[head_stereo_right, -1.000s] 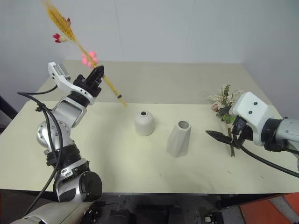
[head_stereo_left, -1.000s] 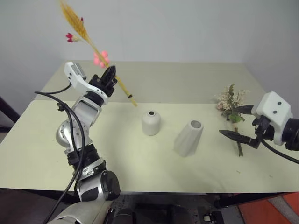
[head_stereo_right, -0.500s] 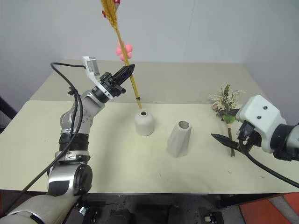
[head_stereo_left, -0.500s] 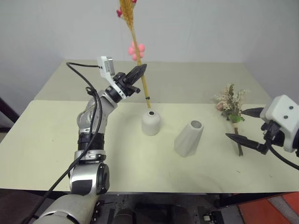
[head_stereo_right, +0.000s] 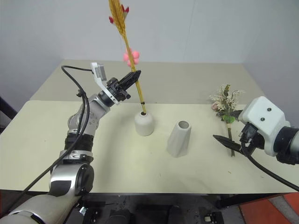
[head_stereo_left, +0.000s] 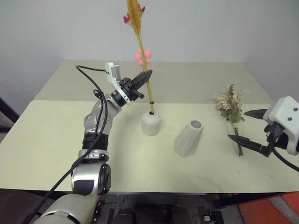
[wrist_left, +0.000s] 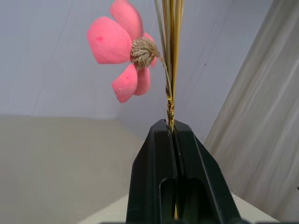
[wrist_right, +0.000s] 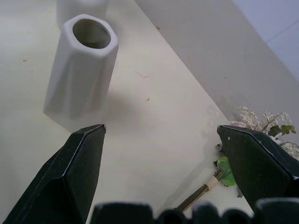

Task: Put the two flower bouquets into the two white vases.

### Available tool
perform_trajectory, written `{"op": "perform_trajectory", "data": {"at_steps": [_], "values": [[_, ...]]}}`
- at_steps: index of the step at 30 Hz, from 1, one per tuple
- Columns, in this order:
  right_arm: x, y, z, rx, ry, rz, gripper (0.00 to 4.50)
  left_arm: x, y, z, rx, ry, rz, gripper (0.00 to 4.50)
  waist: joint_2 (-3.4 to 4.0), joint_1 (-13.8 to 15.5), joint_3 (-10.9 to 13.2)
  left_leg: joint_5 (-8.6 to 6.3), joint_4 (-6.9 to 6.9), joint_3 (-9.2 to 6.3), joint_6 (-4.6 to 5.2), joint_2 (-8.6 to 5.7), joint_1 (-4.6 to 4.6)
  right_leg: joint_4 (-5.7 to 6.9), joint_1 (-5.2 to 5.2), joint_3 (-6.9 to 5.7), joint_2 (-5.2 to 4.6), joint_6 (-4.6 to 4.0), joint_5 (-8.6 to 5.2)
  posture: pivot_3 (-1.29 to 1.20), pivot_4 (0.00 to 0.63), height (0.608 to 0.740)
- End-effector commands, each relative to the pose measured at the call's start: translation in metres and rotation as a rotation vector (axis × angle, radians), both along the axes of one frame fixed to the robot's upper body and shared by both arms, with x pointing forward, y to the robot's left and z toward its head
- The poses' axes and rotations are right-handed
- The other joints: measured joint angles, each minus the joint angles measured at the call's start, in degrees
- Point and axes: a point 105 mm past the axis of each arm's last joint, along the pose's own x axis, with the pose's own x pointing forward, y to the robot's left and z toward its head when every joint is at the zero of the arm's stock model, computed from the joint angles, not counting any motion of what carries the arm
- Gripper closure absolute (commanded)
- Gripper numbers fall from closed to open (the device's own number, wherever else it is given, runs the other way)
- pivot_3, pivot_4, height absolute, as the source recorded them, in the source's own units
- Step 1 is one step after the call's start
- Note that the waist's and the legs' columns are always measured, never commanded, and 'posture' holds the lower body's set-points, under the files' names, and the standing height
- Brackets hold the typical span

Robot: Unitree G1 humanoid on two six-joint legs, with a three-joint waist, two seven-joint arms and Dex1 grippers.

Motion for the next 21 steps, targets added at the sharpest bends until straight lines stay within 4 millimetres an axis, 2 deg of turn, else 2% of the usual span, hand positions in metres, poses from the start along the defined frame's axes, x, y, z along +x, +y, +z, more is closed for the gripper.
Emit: {"op": "perform_trajectory", "data": {"at_steps": [1,10,16,21], "values": [[0.001,-0.002,0.007,-0.007,-0.046,-0.016,0.00,-0.005,-0.003,0.011,0.002,-0.044,-0.009,4.47,0.00,0.06,0.00,0.00,0.00,0.00,0.00,0.00,0.00,0.00,0.00,0.00,0.00,0.00,0.00,0.00,0.150,0.740],[0.002,-0.003,0.008,-0.002,-0.055,-0.019,0.00,-0.001,0.002,0.008,0.014,-0.045,0.036,4.47,0.00,0.06,0.00,0.00,0.01,0.00,0.00,0.00,-0.01,0.00,0.00,0.00,0.00,0.00,0.00,0.00,0.150,0.740],[0.003,-0.003,0.009,-0.001,-0.059,-0.018,0.00,-0.010,-0.009,0.009,0.130,-0.155,0.015,4.47,0.00,0.08,0.00,0.00,0.01,0.00,0.00,-0.01,-0.02,-0.01,0.00,0.00,0.00,0.00,0.00,0.00,0.150,0.740],[0.004,-0.001,0.009,0.003,-0.060,-0.013,0.00,-0.017,-0.011,0.016,0.139,-0.206,-0.009,4.47,0.00,0.05,0.00,0.00,0.01,0.00,0.00,0.00,-0.01,-0.01,0.00,0.00,0.00,0.00,0.00,0.00,0.150,0.740]]}}
